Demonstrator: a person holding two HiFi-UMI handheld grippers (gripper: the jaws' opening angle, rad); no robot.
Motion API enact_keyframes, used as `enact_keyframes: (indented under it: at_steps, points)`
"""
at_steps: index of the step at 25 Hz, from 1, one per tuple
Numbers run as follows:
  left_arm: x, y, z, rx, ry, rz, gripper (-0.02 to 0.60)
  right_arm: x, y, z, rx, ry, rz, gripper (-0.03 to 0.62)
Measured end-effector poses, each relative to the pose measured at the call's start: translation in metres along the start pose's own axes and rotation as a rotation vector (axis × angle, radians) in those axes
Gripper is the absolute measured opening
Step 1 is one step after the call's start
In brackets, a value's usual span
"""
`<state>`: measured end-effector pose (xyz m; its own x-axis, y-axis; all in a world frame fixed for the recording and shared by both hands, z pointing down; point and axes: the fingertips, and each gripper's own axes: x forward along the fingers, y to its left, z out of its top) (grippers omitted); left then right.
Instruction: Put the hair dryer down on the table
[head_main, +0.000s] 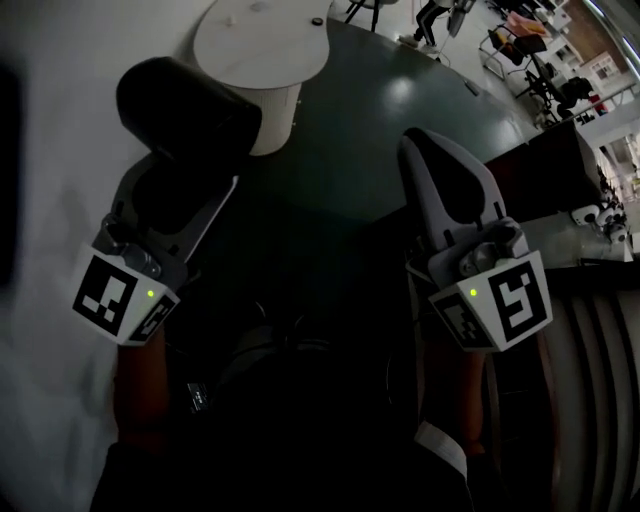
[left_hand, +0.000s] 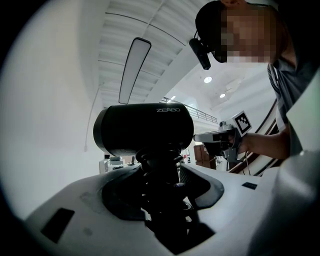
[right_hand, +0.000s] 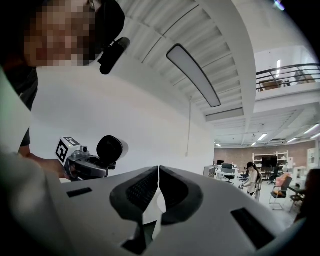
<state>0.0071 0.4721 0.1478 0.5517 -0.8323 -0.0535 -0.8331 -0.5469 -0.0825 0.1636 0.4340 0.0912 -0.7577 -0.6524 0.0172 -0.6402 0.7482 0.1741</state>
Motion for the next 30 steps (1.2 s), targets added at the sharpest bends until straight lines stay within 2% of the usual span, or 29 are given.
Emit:
enact_keyframes:
  at_steps: [8, 15, 19, 22, 26, 30]
  points:
    - [-0.010, 0.051, 0.011, -0.005, 0.005, -0.030, 0.212, 0.048, 0.016, 0.011, 0.014, 0.002, -0.015, 0.009]
    - [-0.002, 0.076, 0.033, -0.001, -0.018, -0.054, 0.212, 0.071, 0.012, 0.032, -0.012, 0.025, -0.024, 0.009]
    - [0.029, 0.089, 0.026, -0.020, 0.008, -0.077, 0.212, 0.087, -0.012, 0.022, 0.020, 0.040, -0.038, 0.009]
    - [0.038, 0.079, 0.019, -0.023, 0.025, -0.080, 0.212, 0.079, -0.022, 0.011, 0.047, 0.044, -0.039, 0.009]
    - [0.074, 0.085, 0.005, -0.012, 0.011, -0.057, 0.212, 0.094, -0.059, -0.003, 0.024, 0.032, -0.016, 0.009]
    - [0.110, 0.080, -0.007, -0.022, 0.038, -0.042, 0.212, 0.097, -0.094, -0.022, 0.062, 0.036, 0.001, 0.009]
